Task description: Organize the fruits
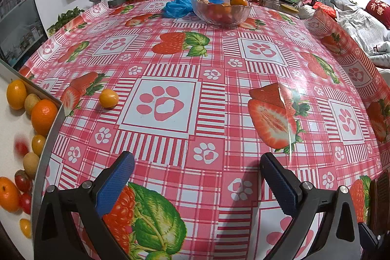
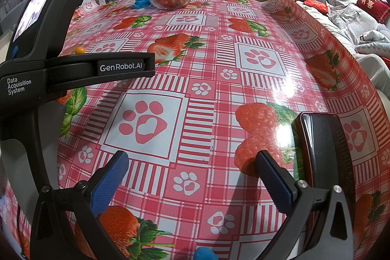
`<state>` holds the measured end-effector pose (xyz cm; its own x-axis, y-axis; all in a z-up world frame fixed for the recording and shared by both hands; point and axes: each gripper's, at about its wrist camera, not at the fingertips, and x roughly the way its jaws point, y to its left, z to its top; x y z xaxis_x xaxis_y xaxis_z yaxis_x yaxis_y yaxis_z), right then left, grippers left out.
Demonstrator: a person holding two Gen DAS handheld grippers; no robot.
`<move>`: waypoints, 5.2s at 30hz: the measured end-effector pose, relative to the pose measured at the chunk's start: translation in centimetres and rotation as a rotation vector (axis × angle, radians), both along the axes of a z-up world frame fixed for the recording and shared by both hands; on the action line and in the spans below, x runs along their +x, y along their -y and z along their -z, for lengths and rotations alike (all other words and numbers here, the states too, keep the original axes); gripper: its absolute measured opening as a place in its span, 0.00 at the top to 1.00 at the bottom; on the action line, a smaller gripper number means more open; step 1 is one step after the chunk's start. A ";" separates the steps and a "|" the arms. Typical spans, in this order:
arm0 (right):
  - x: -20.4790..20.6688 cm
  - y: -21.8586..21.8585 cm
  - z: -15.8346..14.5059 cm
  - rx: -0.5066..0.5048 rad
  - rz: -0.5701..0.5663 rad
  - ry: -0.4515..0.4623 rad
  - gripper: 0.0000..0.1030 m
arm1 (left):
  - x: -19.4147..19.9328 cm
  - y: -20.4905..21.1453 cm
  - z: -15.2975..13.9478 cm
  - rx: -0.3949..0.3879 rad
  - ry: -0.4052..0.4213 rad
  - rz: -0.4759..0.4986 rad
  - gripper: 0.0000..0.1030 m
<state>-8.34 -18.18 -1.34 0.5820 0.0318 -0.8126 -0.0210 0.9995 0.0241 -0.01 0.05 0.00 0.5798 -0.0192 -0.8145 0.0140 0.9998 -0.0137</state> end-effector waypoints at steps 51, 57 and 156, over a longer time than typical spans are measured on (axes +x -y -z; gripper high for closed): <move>0.0 0.1 0.0 0.000 0.000 0.000 0.00 | 0.0 0.0 0.0 0.000 0.000 0.000 0.00; 0.0 0.1 0.0 0.000 0.000 0.000 0.00 | 0.0 0.0 0.0 0.000 0.000 0.000 0.00; 1.5 -9.1 -1.9 0.190 -0.306 -0.060 0.61 | -13.2 -13.6 -0.9 0.017 0.001 0.142 0.24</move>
<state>-6.89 -9.06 0.55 0.4738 0.3504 -0.8079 -0.3112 0.9248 0.2187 -13.19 13.68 0.86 0.5732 -0.0878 -0.8147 0.1556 0.9878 0.0030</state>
